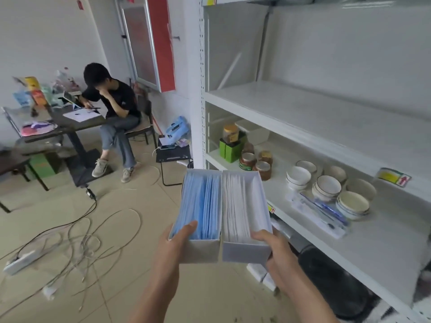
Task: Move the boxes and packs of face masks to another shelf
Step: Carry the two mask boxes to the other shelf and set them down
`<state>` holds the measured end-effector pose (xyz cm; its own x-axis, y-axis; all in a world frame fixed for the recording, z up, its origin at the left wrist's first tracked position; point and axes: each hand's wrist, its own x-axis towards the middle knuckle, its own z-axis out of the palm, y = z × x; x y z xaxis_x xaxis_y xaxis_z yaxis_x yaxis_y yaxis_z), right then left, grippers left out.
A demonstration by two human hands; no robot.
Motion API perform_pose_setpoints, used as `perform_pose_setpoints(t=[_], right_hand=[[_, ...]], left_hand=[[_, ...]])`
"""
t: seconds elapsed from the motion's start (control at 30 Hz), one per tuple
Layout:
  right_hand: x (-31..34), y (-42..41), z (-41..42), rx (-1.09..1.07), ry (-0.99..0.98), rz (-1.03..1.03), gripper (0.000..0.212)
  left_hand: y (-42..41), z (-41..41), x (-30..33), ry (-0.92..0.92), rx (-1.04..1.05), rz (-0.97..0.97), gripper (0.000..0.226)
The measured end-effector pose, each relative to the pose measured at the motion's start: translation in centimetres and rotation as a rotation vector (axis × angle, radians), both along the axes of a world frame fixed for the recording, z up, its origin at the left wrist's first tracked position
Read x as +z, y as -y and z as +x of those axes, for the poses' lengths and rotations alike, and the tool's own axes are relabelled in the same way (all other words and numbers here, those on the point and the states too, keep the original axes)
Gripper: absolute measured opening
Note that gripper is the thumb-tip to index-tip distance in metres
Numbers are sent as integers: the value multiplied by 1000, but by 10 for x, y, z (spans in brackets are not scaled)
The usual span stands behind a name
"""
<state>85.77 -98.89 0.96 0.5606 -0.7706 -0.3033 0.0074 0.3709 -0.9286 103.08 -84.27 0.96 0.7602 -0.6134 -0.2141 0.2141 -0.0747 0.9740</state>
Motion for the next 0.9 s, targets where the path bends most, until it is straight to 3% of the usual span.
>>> perform_pose_setpoints(t=[0.1,0.2,0.3,0.5,0.6,0.67,0.8,0.9], right_hand=[[-3,35,36,14,-33,13,14],[-6,65,77,38,-28,27,27],[-10,94,128,60,-30,42,21],[-5,151,238,39,-22,63,55],[10,171,286,40,-17,50,35],[18,187,314,13,-9,41,28],[31,221,359,-28,2,30,40],[43,252,382,-54,39,61,49]], left_hand=[[30,33,1,1,13,5,46],[57,72,-1,-9,61,9,41],[83,118,-3,-20,88,14,37],[135,224,-1,-55,133,16,46],[160,275,6,-74,115,5,38],[178,308,10,-86,103,2,52],[223,362,22,-132,48,-9,88],[264,395,36,-117,15,-39,90]])
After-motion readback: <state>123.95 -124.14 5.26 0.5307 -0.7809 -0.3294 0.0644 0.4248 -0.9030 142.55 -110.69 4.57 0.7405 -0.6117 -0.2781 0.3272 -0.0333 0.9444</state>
